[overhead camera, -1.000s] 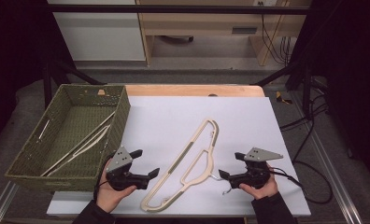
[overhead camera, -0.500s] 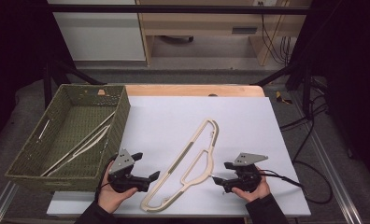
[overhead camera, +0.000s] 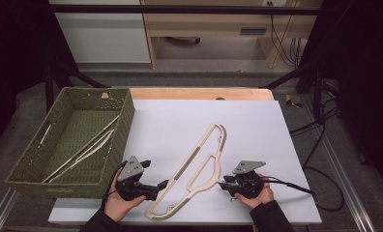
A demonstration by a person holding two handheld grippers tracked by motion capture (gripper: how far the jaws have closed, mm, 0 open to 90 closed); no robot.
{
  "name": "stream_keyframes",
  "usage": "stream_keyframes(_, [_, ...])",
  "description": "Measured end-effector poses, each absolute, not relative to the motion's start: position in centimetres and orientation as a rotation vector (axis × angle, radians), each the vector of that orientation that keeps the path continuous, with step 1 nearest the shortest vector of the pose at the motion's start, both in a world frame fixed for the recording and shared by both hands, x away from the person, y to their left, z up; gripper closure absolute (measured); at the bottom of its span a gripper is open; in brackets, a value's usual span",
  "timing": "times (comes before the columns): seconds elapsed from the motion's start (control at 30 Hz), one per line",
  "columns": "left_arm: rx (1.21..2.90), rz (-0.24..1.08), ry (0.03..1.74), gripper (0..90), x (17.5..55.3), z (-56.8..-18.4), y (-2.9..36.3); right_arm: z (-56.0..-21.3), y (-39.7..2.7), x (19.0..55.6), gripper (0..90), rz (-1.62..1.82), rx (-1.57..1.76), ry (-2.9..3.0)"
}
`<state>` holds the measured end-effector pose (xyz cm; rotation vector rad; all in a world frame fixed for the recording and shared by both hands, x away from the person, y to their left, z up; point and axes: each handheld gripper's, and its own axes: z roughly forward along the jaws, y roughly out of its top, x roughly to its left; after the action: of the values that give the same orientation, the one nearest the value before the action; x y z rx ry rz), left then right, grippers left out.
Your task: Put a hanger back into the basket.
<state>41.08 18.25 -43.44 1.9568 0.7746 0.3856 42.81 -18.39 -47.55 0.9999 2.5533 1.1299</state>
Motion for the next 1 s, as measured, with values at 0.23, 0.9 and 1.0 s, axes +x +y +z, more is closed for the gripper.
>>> stream_keyframes(0.23, [1.963,0.382,0.771,8.3,41.0,-43.5,18.0,-47.8,-18.1,43.0,80.0,1.115,0.973,2.566])
stream_keyframes(0.9, [1.980,0.357,0.744,9.1,40.8,-43.6,17.1,-46.8,-18.5,43.2,89.3,1.161,0.910,2.594])
stream_keyframes(1.0, [1.988,0.349,0.731,9.4,40.8,-43.4,16.5,-46.4,-18.7,43.3,89.3,1.184,0.905,2.595])
